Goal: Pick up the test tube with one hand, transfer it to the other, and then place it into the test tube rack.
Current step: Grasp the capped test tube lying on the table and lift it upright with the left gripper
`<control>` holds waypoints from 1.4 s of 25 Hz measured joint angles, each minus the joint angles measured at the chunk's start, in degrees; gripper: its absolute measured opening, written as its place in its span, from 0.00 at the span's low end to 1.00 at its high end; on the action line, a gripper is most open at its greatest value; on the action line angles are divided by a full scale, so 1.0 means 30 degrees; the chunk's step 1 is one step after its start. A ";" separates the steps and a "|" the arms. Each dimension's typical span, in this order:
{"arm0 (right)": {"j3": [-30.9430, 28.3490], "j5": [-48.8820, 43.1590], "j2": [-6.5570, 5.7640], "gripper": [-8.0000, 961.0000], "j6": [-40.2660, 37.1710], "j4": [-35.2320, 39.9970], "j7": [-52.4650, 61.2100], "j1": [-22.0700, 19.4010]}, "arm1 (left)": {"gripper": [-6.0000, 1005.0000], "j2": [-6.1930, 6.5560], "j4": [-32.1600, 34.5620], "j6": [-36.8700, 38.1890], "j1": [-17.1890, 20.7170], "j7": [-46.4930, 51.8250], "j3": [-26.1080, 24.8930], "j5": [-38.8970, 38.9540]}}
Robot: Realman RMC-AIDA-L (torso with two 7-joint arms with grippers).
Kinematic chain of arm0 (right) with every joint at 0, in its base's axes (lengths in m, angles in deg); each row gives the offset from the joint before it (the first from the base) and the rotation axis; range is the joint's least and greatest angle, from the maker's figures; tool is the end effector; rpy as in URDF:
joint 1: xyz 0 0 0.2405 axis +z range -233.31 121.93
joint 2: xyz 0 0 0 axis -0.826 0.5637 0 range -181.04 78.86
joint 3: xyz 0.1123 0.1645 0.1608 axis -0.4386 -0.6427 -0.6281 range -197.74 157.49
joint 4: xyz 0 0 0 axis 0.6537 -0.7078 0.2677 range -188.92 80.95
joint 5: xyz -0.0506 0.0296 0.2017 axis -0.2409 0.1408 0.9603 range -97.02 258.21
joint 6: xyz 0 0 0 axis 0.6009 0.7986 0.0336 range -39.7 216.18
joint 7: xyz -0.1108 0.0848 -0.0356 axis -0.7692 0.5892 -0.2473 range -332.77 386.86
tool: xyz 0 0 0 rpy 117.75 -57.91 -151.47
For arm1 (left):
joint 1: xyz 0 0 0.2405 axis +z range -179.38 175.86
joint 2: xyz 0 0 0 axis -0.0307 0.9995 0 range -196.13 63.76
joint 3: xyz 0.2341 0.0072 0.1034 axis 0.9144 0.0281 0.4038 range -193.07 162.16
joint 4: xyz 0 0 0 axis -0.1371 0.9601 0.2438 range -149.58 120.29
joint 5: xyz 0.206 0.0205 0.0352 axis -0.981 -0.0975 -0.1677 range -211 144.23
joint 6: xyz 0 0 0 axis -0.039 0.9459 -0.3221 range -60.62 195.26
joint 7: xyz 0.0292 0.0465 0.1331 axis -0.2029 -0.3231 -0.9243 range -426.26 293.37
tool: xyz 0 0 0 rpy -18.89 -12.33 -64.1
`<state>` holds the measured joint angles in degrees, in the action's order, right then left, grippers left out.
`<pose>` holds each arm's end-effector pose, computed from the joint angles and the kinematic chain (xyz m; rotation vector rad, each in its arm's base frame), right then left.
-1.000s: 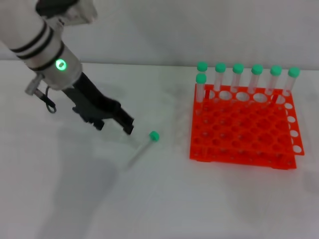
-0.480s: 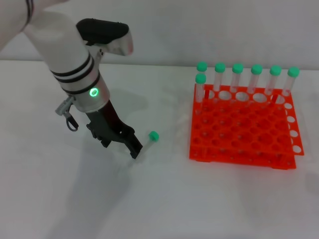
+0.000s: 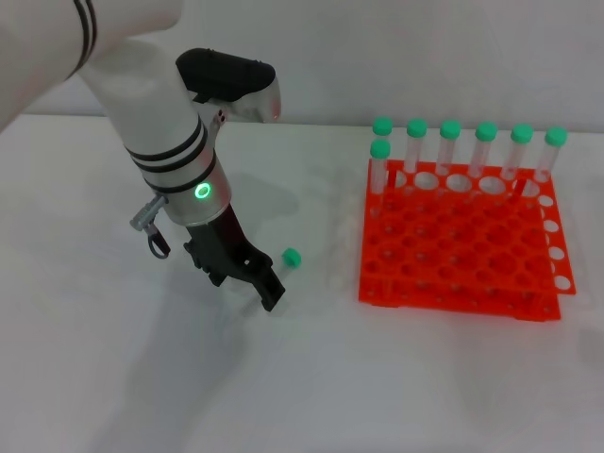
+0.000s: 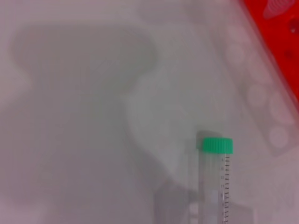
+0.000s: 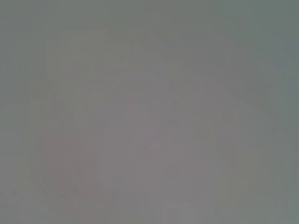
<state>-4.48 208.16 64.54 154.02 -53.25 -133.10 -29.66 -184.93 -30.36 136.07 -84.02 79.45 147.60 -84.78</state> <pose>0.3910 0.3276 0.0610 -1.2899 0.6994 0.6666 -0.1567 0.4293 -0.0498 -2.3812 -1.2954 0.7152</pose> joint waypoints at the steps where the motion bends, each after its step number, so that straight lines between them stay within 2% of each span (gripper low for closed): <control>1: -0.0001 0.0016 0.0001 0.90 -0.0019 0.0001 0.0001 -0.0005 | 0.78 0.0000 0.0049 -0.0047 0.0033 0.0000 -0.0001 -0.0009; 10: -0.0001 0.0048 0.0014 0.90 -0.0081 0.0012 0.0001 -0.0031 | 0.70 -0.0025 0.0593 -0.0324 0.0406 0.0008 -0.0008 -0.0306; 15: -0.0001 0.0049 0.0009 0.90 -0.0081 0.0018 0.0005 0.0003 | 0.53 -0.0054 0.0904 -0.0506 0.0599 0.0045 -0.0008 -0.0318; 21: 0.0000 0.0103 -0.0020 0.90 -0.0094 0.0019 0.0030 -0.0078 | 0.50 -0.0093 0.1178 -0.0631 0.0617 0.0399 -0.0007 -0.0925; 35: -0.0030 0.0106 -0.0017 0.90 -0.0101 0.0019 0.0032 -0.0212 | 0.23 -0.0035 0.1327 -0.3023 0.0411 0.0320 -0.0033 -0.0684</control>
<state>-4.57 208.47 64.49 153.71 -53.19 -133.00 -30.29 -185.04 -26.38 127.00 -82.79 80.41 147.50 -86.83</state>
